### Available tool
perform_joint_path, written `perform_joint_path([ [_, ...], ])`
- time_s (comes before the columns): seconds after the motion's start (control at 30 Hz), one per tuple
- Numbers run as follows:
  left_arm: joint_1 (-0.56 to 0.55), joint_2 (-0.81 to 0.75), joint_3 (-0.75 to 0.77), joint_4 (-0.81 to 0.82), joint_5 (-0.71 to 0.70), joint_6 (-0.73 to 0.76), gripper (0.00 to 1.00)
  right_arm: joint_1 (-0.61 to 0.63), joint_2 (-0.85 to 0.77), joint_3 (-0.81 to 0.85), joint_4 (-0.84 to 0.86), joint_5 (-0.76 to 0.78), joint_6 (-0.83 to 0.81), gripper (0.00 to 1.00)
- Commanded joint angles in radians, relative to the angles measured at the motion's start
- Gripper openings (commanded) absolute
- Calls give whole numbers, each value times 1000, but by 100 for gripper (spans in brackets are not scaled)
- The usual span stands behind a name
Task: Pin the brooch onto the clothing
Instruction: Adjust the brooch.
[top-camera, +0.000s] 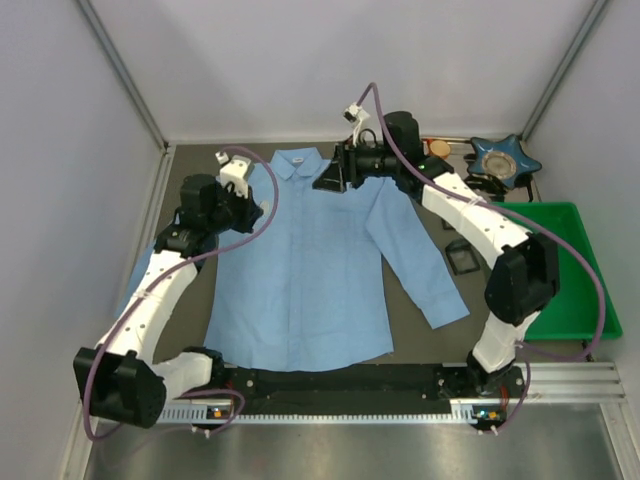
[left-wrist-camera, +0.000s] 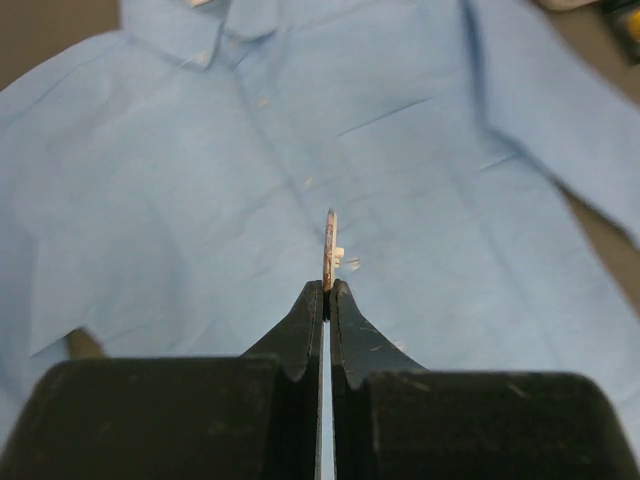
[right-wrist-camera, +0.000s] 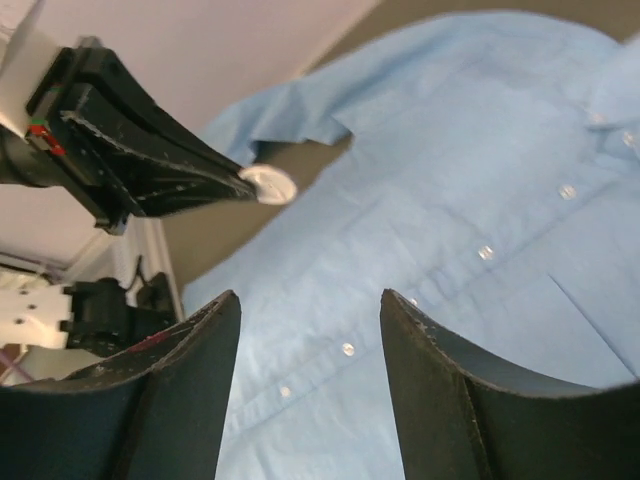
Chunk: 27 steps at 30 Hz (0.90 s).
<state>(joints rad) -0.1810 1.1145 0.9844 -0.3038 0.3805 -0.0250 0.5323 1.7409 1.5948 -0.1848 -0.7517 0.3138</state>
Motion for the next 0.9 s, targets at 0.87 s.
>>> perform_joint_path([
  [0.87, -72, 193, 51, -29, -100, -55, 0, 175, 335, 192, 153, 86, 271, 44],
])
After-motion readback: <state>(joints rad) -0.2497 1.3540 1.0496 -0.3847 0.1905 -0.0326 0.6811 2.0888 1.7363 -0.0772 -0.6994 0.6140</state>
